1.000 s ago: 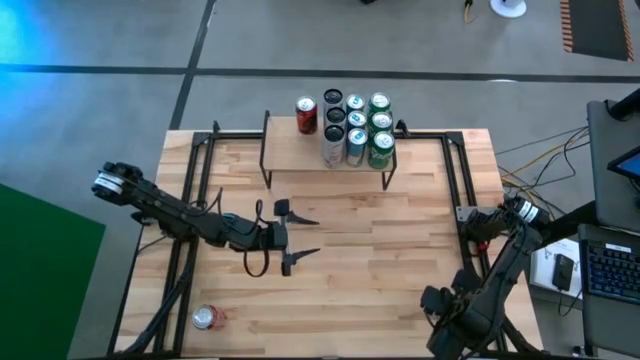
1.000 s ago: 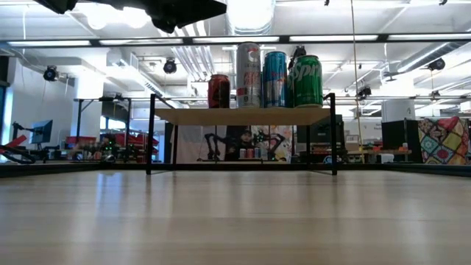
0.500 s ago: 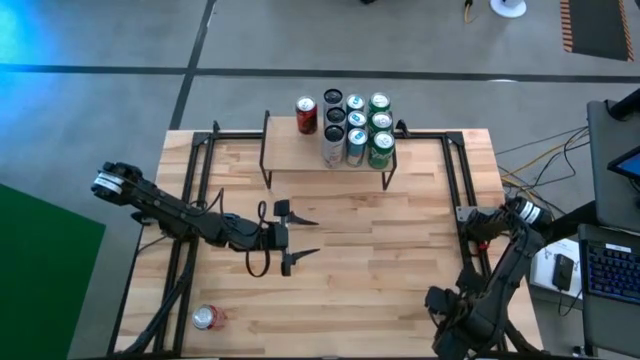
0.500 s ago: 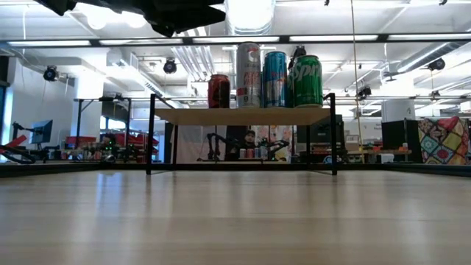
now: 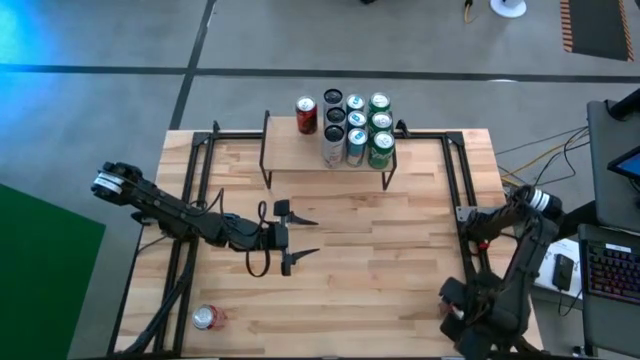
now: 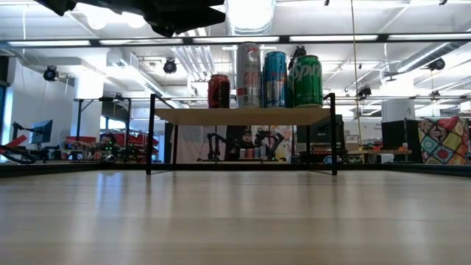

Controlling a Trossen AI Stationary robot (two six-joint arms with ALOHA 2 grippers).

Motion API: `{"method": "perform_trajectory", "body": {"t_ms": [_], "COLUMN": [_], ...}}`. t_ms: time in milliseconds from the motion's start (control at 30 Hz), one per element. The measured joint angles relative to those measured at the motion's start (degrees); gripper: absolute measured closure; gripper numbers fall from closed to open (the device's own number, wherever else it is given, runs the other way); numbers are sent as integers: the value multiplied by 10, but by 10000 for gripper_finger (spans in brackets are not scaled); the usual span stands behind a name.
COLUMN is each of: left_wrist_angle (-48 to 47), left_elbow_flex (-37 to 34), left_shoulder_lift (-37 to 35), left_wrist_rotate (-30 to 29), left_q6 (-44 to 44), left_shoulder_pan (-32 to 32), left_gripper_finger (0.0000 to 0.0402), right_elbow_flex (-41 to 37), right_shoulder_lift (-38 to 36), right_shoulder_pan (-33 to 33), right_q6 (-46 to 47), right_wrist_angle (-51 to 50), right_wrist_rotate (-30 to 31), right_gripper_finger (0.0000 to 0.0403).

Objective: Place canned beverage on shelf
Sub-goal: Put the right red soda can on the shelf aligned with the other red soda can

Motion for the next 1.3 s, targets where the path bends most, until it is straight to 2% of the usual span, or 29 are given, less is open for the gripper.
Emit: {"method": "perform_trajectory", "body": {"t_ms": [133,533,633,833,967,1133,1300], "left_wrist_angle": [-3,-5,-6,-8,-34,-100,-126], "left_elbow_flex": [0,0,0,0,0,-1,-1], "left_shoulder_lift": [0,0,0,0,0,0,0], "left_wrist_rotate": [0,0,-1,-1,-10,-36,-58], "left_q6": [0,0,-7,-12,-28,-61,-86], "left_shoulder_pan": [0,0,0,0,0,-2,-8], "left_gripper_finger": [114,114,114,114,114,114,114], "right_elbow_flex": [-45,-158,-172,-181,-175,-170,-169], "right_shoulder_lift": [-22,-43,-44,-45,-40,-37,-36], "right_shoulder_pan": [15,25,25,20,-9,-87,-188], "right_q6": [49,127,194,320,333,334,261], "right_wrist_angle": [55,177,206,240,245,259,284], "right_wrist_rotate": [17,16,16,14,10,17,27], "right_gripper_finger": [18,22,43,111,115,108,97]}}
